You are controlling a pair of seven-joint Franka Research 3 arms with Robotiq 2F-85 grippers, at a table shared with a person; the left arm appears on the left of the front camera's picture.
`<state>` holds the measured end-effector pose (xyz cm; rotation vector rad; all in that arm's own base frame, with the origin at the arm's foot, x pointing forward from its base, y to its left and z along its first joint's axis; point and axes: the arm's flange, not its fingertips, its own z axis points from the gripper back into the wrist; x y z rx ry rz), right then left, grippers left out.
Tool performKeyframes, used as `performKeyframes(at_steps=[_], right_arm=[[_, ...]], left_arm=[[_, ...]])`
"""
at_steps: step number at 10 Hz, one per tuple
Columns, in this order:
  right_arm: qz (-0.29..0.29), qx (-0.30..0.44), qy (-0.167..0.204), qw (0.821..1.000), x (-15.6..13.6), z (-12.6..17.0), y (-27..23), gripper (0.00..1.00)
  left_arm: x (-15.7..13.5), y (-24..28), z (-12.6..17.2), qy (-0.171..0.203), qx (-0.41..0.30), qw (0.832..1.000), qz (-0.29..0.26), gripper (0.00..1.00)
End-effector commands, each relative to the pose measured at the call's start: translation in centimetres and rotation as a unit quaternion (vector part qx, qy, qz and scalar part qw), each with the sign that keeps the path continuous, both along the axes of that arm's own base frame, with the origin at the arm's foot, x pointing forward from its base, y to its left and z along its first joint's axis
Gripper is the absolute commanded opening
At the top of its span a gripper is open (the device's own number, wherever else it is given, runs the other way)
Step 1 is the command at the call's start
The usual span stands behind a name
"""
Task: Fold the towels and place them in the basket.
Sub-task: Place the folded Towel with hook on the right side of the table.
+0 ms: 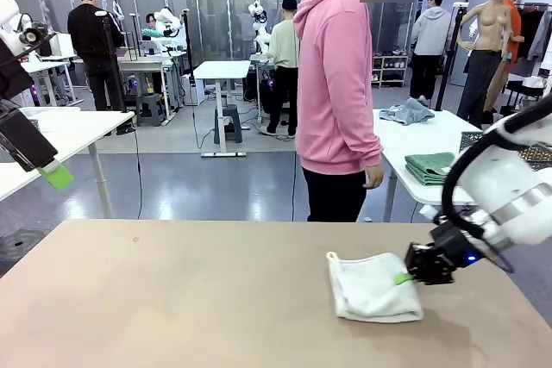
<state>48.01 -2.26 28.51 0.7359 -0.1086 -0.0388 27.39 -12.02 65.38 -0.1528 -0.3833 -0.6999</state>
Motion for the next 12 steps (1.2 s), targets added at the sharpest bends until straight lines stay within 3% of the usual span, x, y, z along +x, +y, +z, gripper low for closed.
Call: performKeyframes(at_steps=[1,6,7,8,9,11,12], right_arm=[[0.002,-0.016,-0.01,1.0,-0.8,1.6,-3.9,0.05],[0.01,-0.126,0.026,0.992,-0.4,3.3,-11.3,0.05],[0.006,-0.146,0.027,0.989,-0.2,3.7,-11.4,0.32],[0.012,-0.159,0.03,0.987,-0.2,4.0,-11.4,0.46],[0.008,-0.169,0.033,0.985,-0.4,4.3,-11.1,0.72],[-0.013,-0.197,0.039,0.98,-1.3,5.1,-10.7,1.0],[-0.024,-0.213,0.039,0.976,-1.9,5.9,-10.3,1.0]], left_arm=[[0.1,0.0,-0.1,-0.009,-0.001,1.0,-0.001,1.0],[0.1,0.0,-0.1,-0.009,-0.001,1.0,-0.001,1.0],[0.1,0.0,-0.1,-0.009,-0.001,1.0,-0.001,1.0],[0.1,0.0,-0.1,-0.009,-0.001,1.0,-0.001,1.0],[0.1,0.0,-0.1,-0.009,-0.001,1.0,-0.001,1.0],[0.1,0.0,-0.1,-0.009,-0.001,1.0,-0.001,1.0],[0.1,0.0,-0.1,-0.009,-0.001,1.0,-0.001,1.0]])
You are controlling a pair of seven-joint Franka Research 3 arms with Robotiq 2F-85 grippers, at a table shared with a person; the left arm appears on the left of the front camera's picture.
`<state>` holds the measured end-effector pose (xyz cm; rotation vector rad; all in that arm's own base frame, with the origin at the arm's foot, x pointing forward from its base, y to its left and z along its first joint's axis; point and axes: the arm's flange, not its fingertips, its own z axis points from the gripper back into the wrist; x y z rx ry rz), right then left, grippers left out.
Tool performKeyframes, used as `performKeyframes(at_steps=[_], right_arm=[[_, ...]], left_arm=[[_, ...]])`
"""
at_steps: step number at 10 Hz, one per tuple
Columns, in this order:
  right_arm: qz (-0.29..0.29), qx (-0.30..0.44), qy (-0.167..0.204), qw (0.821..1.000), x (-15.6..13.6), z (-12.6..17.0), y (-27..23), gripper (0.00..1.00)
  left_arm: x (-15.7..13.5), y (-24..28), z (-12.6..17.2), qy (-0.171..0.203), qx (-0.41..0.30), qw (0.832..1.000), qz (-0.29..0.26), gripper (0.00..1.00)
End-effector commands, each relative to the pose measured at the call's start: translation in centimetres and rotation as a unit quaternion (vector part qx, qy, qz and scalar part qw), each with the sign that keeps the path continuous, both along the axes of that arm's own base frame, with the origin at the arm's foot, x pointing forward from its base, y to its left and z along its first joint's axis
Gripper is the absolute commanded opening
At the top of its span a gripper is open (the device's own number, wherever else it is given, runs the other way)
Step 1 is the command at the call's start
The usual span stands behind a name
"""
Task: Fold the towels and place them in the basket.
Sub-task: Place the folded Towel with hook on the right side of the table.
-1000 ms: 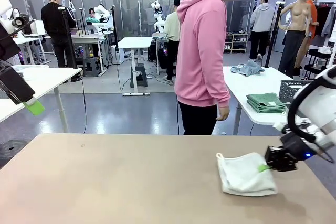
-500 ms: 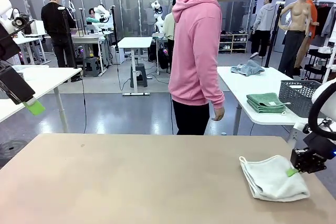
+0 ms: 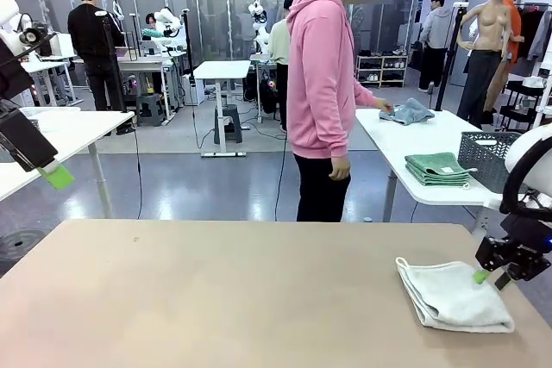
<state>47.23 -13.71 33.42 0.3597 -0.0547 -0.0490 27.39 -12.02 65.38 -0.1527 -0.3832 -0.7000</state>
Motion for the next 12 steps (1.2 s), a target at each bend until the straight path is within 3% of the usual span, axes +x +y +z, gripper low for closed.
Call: performKeyframes(at_steps=[1,2,3,4,6,7,12], right_arm=[[-0.025,-0.035,-0.004,0.999,-1.8,2.1,1.8,1.0],[-0.028,-0.047,-0.013,0.998,-2.6,3.4,3.0,0.88],[-0.029,-0.058,-0.017,0.998,-2.8,4.0,3.7,0.97],[-0.029,-0.065,-0.024,0.997,-3.1,4.5,4.7,1.0],[-0.038,-0.074,-0.023,0.996,-2.5,3.3,5.6,1.0],[-0.015,-0.048,-0.025,0.998,-2.8,4.8,4.4,1.0],[-0.015,-0.048,-0.025,0.998,-2.8,4.8,4.4,1.0]], left_arm=[[0.1,0.0,-0.1,-0.009,-0.001,1.0,-0.001,1.0],[0.1,0.0,-0.1,-0.009,-0.001,1.0,-0.001,1.0],[0.1,0.0,-0.1,-0.009,-0.001,1.0,-0.001,1.0],[0.1,0.0,-0.1,-0.009,-0.001,1.0,-0.001,1.0],[0.1,0.0,-0.1,-0.009,-0.001,1.0,-0.001,1.0],[0.1,0.0,-0.1,-0.009,-0.001,1.0,-0.001,1.0],[0.1,0.0,-0.1,-0.009,-0.001,1.0,-0.001,1.0]])
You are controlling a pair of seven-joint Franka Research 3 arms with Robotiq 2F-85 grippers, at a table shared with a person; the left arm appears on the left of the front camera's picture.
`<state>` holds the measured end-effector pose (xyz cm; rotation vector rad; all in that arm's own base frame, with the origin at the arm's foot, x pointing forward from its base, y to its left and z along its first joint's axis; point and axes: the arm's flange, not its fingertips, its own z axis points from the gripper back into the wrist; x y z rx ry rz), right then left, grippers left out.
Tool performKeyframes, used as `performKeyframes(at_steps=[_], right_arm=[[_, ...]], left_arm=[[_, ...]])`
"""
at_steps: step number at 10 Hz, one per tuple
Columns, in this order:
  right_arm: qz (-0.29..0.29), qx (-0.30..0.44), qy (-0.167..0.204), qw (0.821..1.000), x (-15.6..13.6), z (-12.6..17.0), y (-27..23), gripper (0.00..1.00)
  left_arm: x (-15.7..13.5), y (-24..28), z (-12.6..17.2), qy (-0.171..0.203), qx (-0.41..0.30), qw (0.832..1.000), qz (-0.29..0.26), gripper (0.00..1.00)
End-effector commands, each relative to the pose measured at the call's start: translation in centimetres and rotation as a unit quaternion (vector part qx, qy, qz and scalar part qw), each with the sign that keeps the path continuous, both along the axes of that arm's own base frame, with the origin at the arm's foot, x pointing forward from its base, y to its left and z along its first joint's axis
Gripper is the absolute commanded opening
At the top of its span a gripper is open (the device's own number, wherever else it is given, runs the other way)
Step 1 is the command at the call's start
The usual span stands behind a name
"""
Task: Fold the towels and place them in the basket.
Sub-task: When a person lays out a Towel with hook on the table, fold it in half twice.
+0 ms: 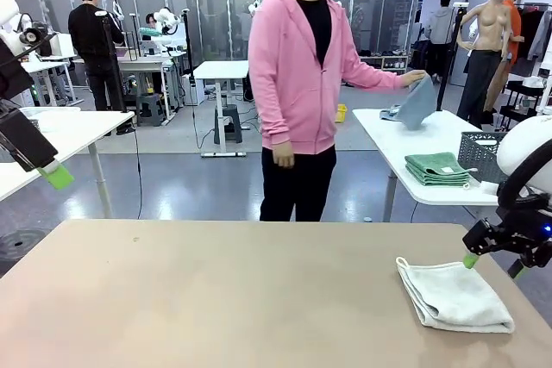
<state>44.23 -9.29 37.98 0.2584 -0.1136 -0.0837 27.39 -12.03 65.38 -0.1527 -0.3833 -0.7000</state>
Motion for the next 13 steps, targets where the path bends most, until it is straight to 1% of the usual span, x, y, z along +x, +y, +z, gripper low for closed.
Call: performKeyframes(at_steps=[1,7,8,9,10,11,12,13], right_arm=[[0.009,0.002,0.0,1.0,0.2,0.3,-0.1,1.0],[0.009,0.002,0.0,1.0,0.2,0.3,-0.1,1.0],[0.001,0.0,0.0,1.0,0.0,0.0,0.0,1.0],[0.015,0.018,-0.017,1.0,-0.6,3.5,0.3,1.0],[0.034,0.021,-0.038,0.998,-1.8,8.1,0.6,1.0],[0.06,0.025,-0.073,0.995,-3.4,12.4,0.8,1.0],[0.093,0.024,-0.102,0.99,-5.3,16.6,1.1,1.0],[0.111,0.015,-0.133,0.985,-7.0,20.6,1.6,1.0]], left_arm=[[0.1,0.0,-0.1,-0.009,-0.001,1.0,-0.001,1.0],[0.1,0.0,-0.1,-0.009,-0.001,1.0,-0.001,1.0],[0.1,0.0,-0.1,-0.009,-0.001,1.0,-0.001,1.0],[0.1,0.0,-0.1,-0.009,-0.001,1.0,-0.001,1.0],[0.0,0.0,0.0,0.0,0.0,1.0,0.0,1.0],[-0.5,0.9,1.4,-0.013,-0.003,1.0,-0.006,1.0],[-1.0,1.8,2.3,-0.025,-0.008,1.0,0.001,1.0],[-1.3,2.5,2.6,-0.027,-0.007,1.0,0.006,1.0]])
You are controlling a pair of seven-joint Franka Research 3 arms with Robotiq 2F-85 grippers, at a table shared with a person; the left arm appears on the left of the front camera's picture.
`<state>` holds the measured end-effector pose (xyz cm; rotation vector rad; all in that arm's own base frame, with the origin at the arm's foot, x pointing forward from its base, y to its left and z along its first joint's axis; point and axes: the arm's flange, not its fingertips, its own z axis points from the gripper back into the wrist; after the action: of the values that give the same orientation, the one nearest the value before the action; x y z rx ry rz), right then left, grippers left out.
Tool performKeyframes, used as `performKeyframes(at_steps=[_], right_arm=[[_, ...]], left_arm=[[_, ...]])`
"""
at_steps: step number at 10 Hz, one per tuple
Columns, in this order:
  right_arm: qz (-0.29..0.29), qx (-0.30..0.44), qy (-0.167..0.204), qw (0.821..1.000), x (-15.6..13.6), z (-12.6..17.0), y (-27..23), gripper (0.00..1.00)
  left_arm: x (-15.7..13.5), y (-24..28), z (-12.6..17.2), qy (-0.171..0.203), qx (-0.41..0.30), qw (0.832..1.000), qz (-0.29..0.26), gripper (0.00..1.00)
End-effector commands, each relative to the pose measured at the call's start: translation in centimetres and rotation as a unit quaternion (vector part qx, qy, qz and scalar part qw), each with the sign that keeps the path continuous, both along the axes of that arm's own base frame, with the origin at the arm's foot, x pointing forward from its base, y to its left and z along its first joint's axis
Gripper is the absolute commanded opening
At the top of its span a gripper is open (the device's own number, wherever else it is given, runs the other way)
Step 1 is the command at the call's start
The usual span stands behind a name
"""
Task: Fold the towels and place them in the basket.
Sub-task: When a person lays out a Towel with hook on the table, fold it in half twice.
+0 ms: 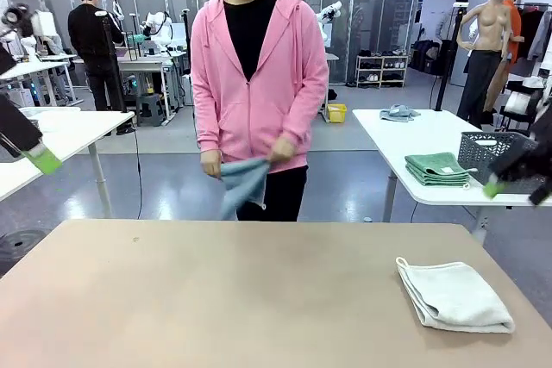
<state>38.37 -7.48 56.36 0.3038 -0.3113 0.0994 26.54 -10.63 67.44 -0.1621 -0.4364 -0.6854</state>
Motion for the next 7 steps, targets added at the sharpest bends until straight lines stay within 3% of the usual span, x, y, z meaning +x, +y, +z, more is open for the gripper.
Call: performKeyframes(at_steps=[1,4,7], right_arm=[[0.065,-0.013,-0.052,0.996,-3.5,6.3,0.8,1.0],[0.146,-0.06,-0.128,0.979,-10.2,13.5,4.3,1.0],[0.172,-0.086,-0.145,0.971,-11.5,14.2,6.0,1.0]], left_arm=[[-0.8,2.0,0.6,-0.011,0.001,1.0,0.005,1.0],[-2.3,4.8,1.9,-0.034,-0.02,0.999,0.029,1.0],[-4.0,6.8,4.1,-0.06,-0.027,0.997,0.045,1.0]])
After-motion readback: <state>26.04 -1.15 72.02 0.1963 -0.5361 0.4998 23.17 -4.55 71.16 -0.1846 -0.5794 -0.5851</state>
